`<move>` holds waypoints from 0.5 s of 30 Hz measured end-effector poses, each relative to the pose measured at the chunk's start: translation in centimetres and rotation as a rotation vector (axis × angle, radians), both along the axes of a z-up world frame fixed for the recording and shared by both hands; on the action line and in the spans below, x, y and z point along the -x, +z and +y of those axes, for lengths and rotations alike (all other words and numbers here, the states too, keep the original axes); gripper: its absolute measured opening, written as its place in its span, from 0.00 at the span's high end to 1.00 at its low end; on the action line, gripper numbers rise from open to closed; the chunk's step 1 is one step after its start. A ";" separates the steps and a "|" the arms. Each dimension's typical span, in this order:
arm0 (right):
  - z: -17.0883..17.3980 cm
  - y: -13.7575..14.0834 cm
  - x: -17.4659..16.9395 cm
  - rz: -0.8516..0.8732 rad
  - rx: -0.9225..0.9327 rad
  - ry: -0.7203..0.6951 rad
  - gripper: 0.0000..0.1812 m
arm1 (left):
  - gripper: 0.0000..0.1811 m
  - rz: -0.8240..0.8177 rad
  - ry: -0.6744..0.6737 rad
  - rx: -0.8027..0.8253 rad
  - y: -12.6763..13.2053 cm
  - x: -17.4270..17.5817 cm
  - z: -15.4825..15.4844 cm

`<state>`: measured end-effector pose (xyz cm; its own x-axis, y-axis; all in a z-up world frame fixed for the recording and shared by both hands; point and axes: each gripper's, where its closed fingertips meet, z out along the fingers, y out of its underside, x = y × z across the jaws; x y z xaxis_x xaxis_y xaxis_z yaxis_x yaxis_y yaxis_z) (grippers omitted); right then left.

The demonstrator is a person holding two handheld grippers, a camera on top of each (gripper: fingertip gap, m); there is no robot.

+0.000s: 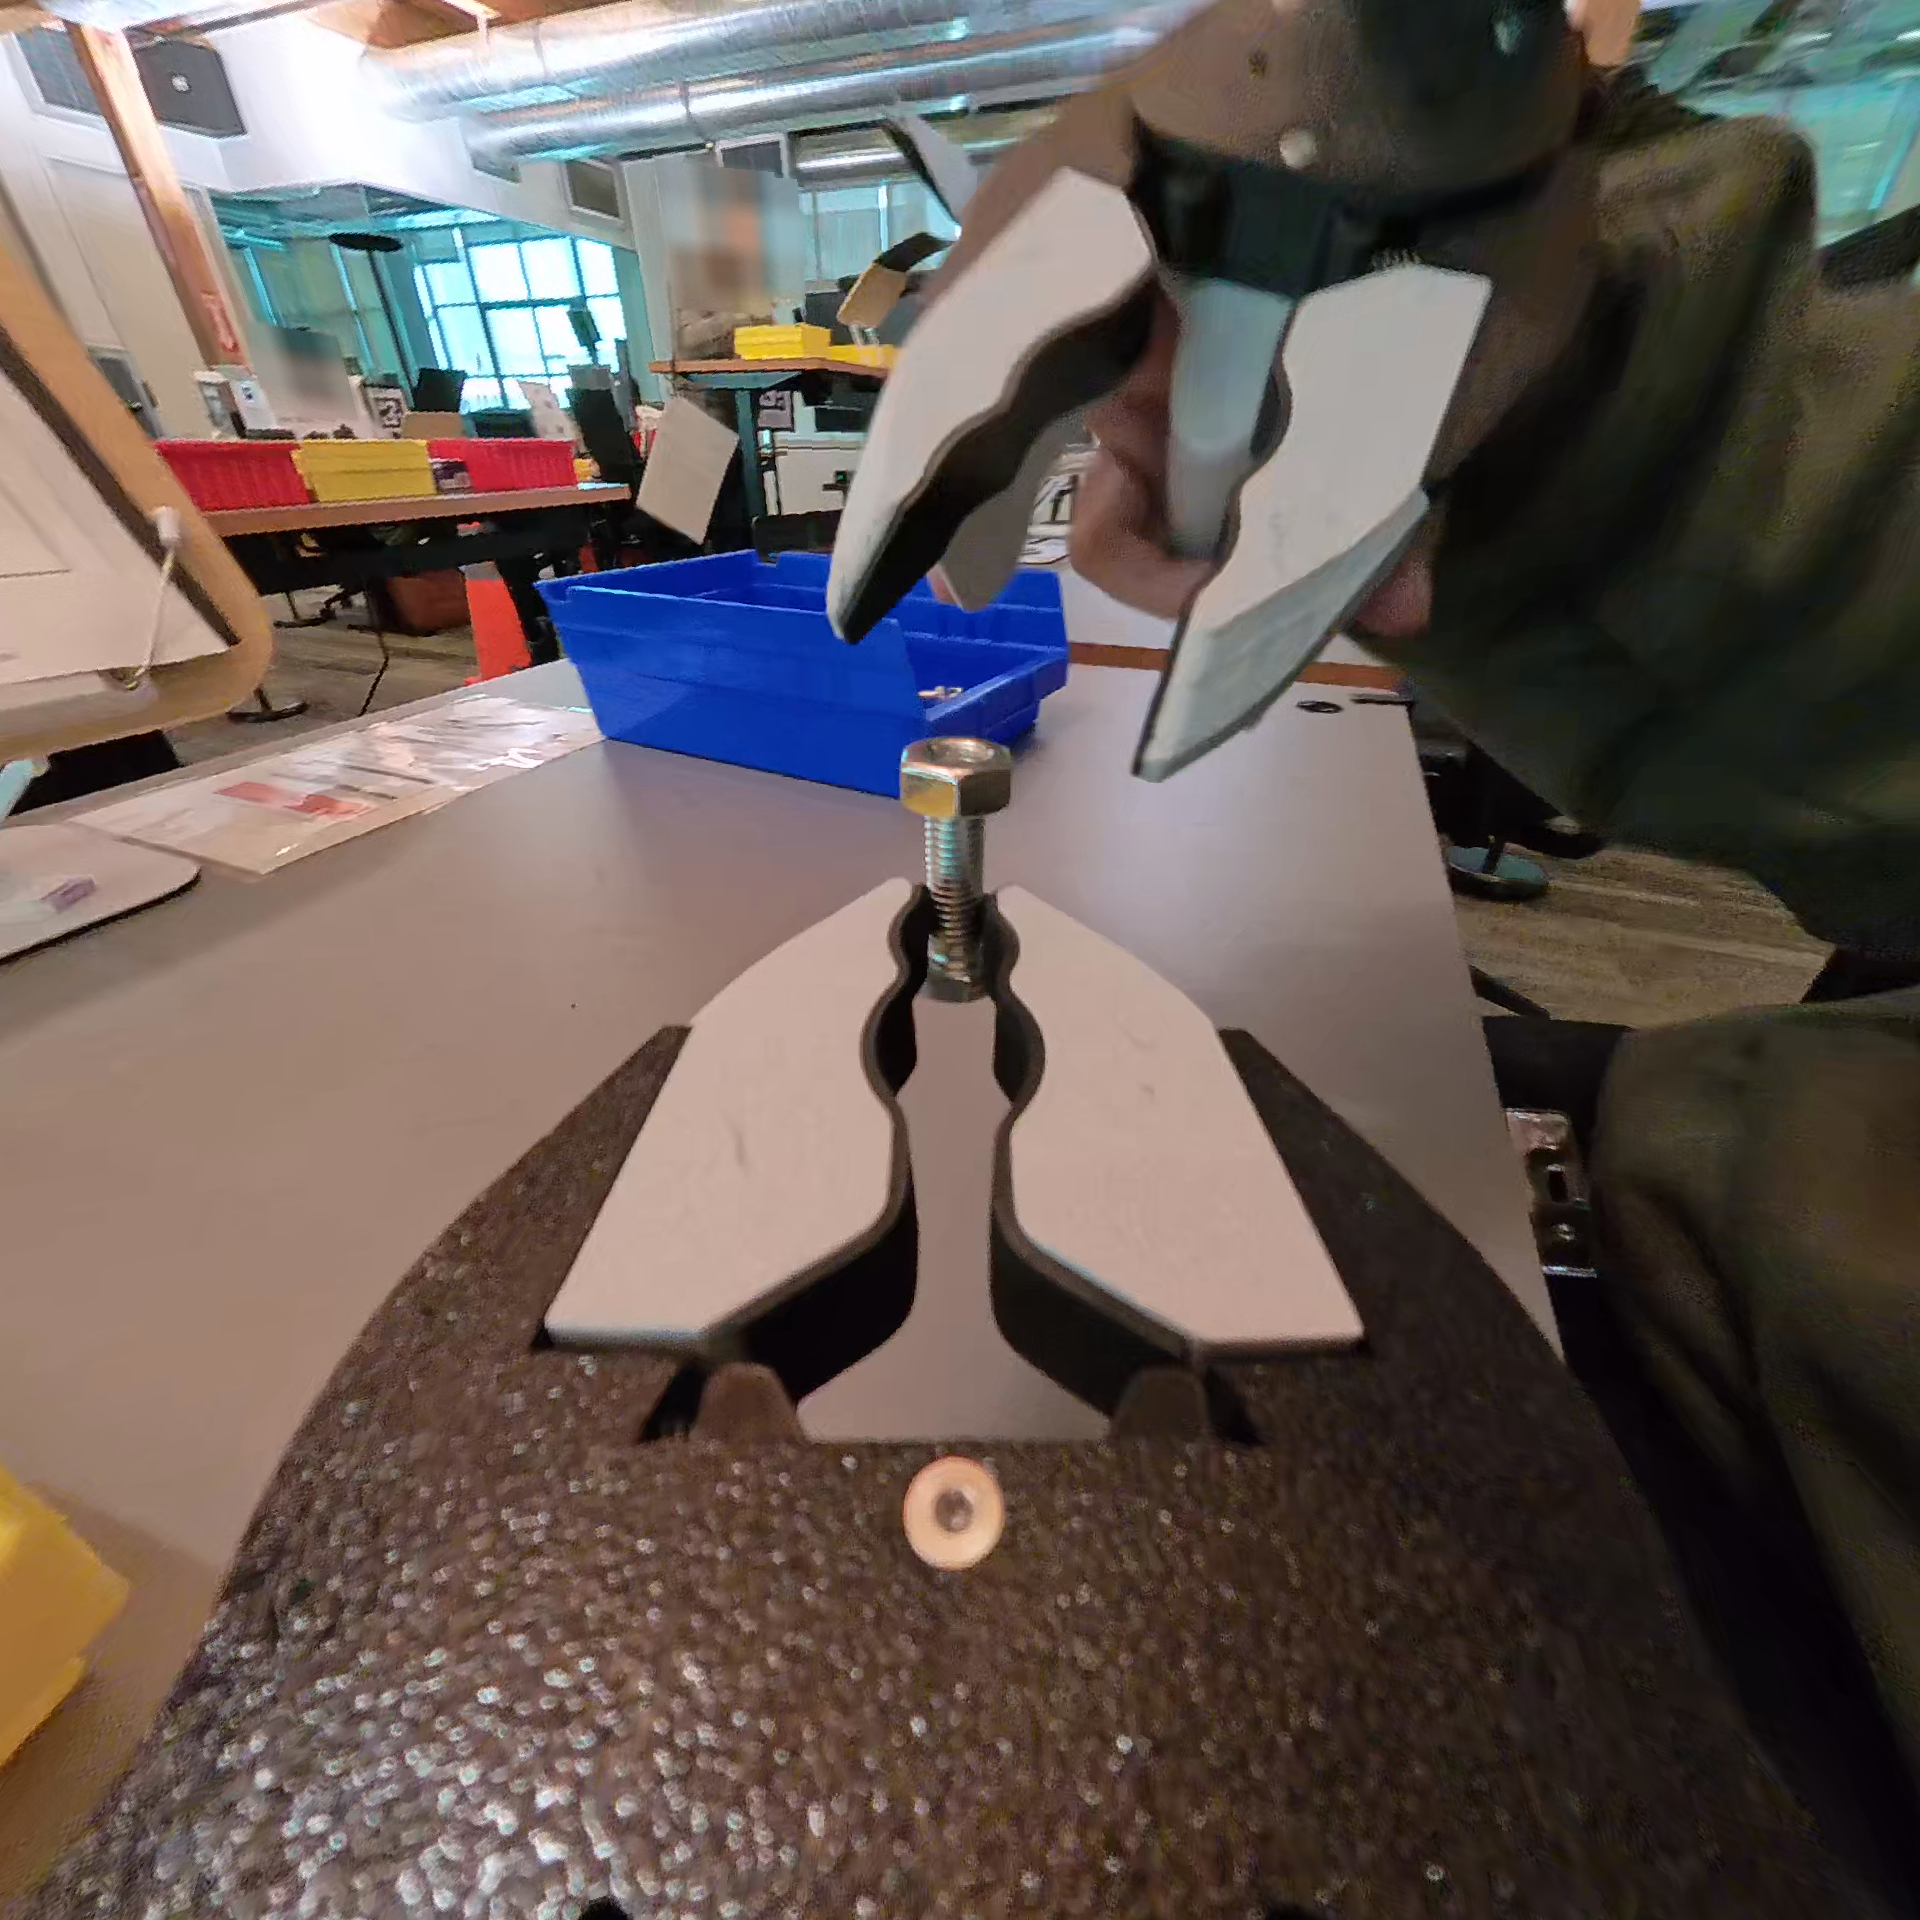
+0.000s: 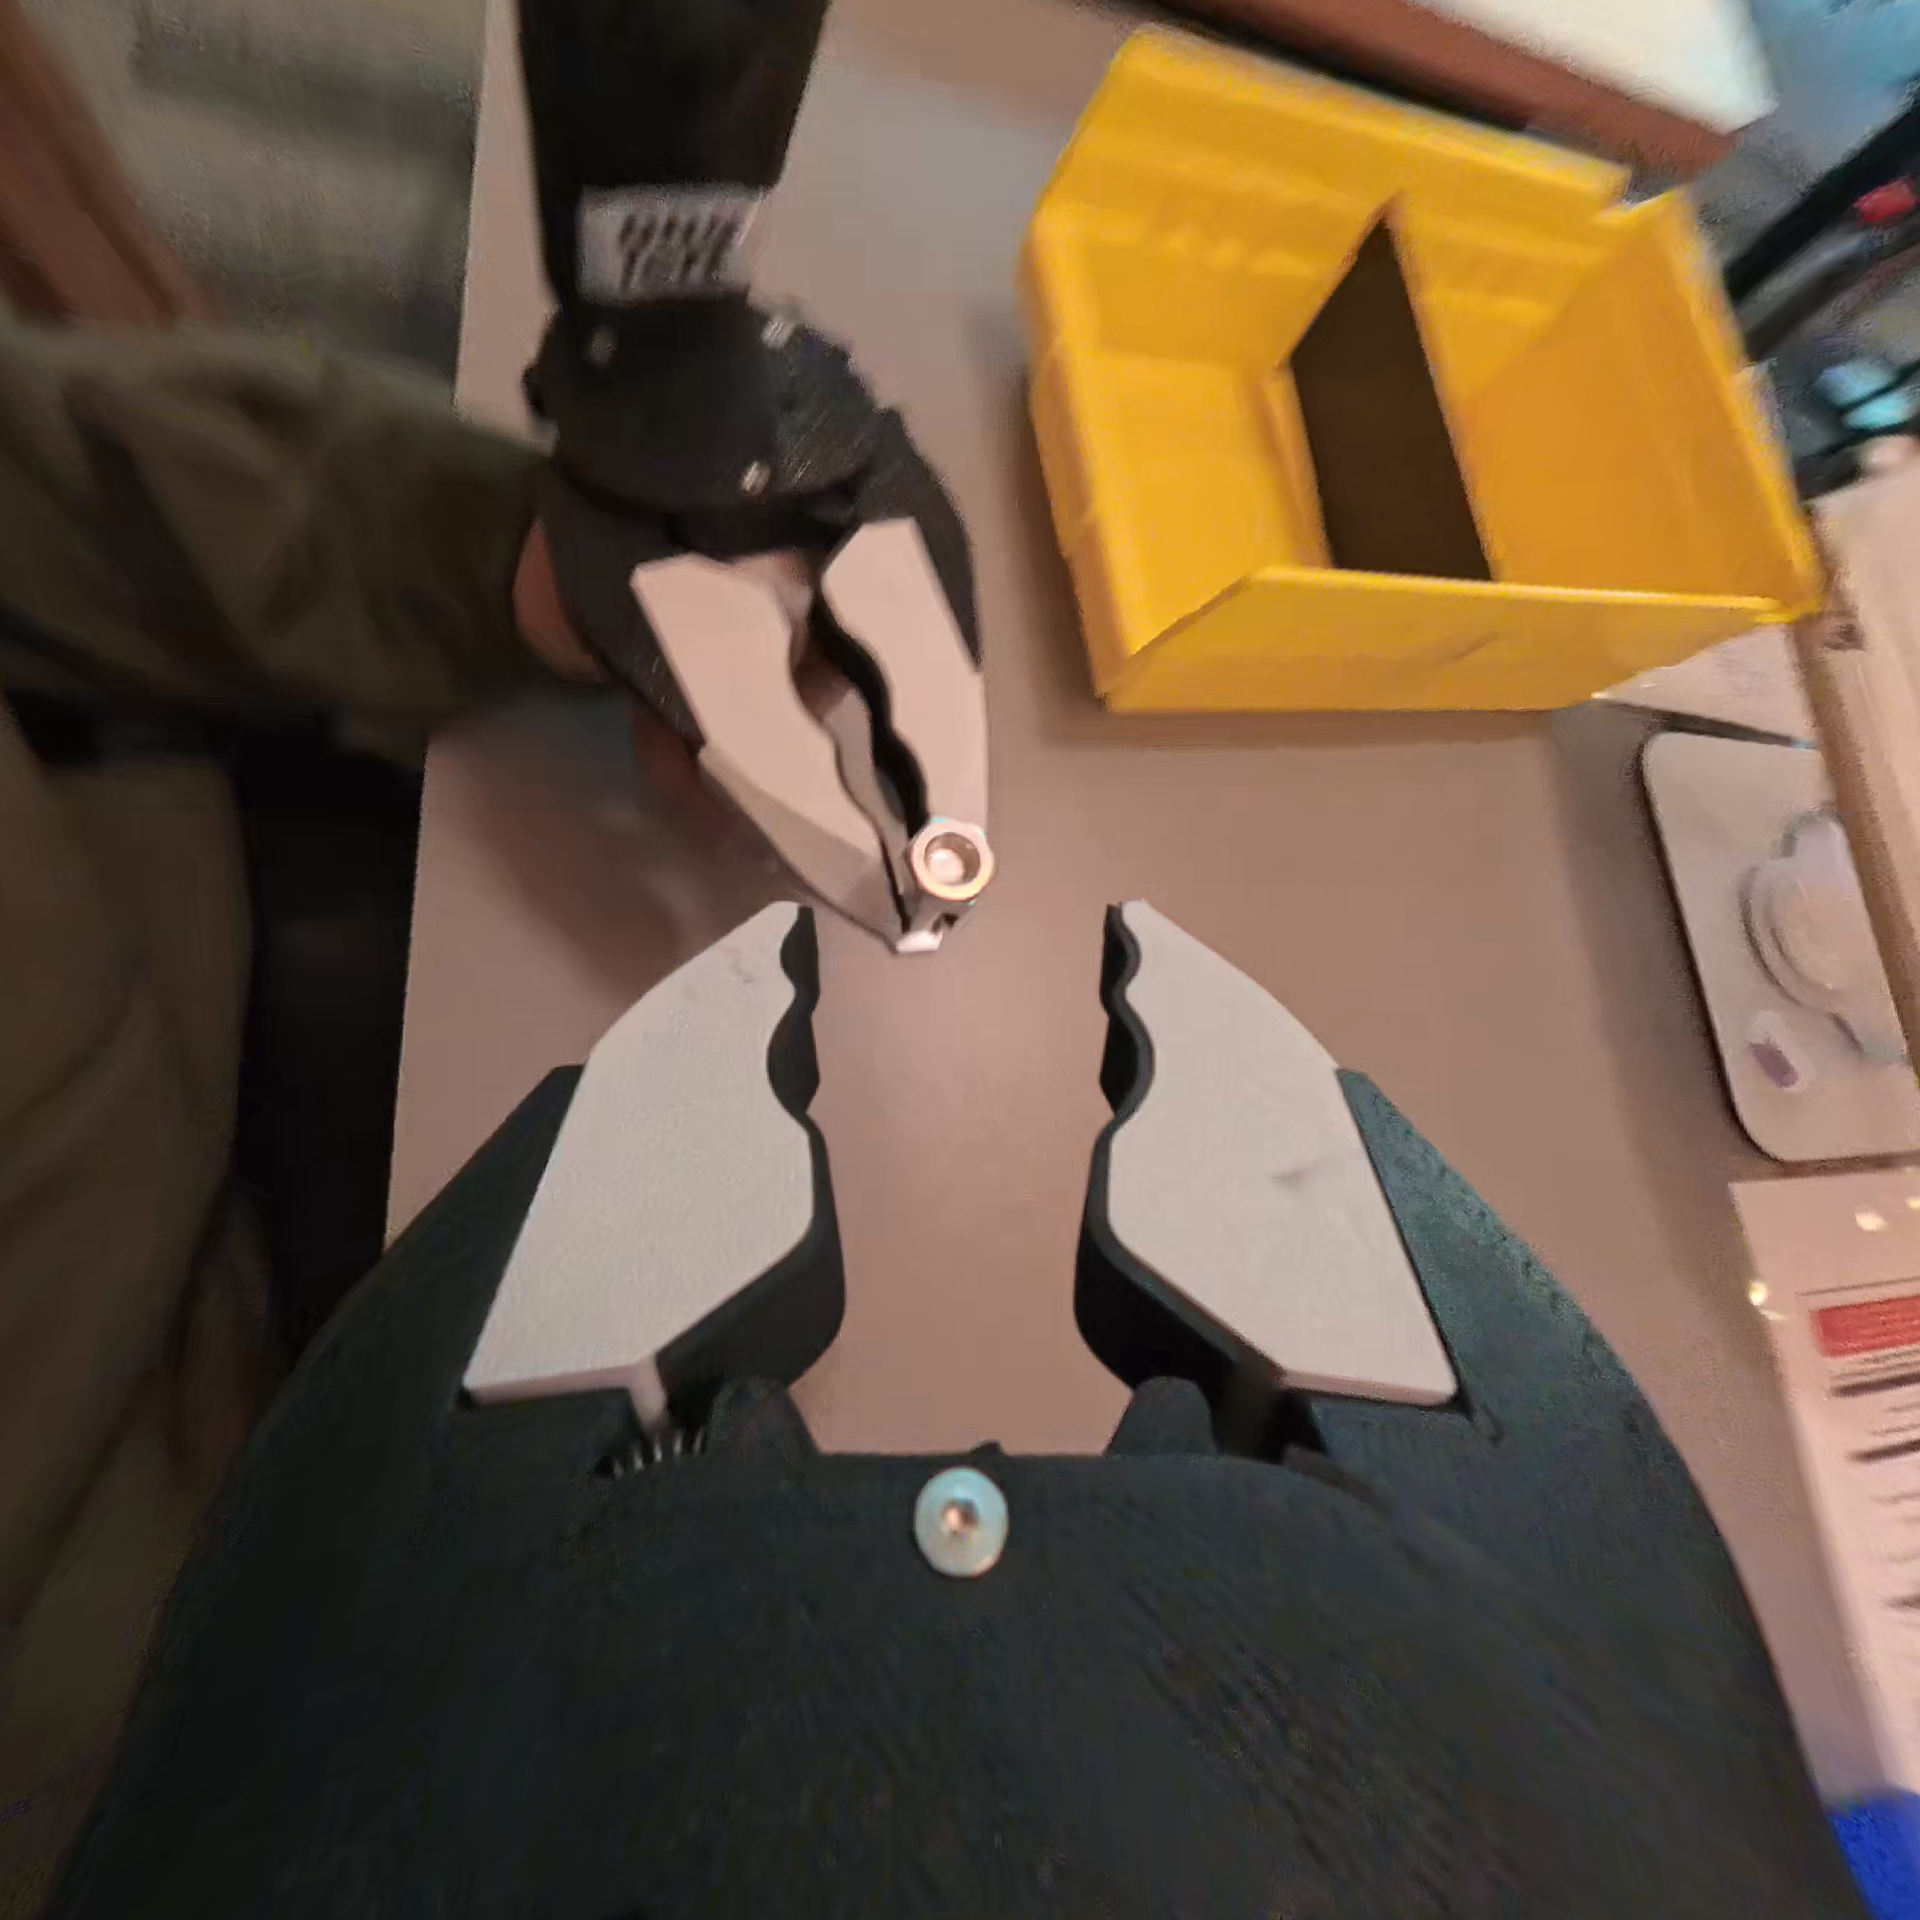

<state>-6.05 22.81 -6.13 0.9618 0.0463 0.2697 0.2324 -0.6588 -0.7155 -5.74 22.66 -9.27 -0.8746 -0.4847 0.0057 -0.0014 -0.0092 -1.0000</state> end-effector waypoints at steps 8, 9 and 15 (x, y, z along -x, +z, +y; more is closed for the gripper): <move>0.9 0.0 -1.7 0.184 -0.707 -0.316 0.71 | 0.95 0.046 0.102 -0.049 -1.0 -1.3 1.0; 1.1 -0.3 -1.9 0.202 -0.721 -0.332 0.71 | 0.95 0.050 0.111 -0.056 -1.1 -1.4 1.0; 2.7 -1.7 -1.4 0.223 -0.687 -0.311 0.74 | 0.95 0.053 0.132 -0.077 -1.4 -1.7 1.2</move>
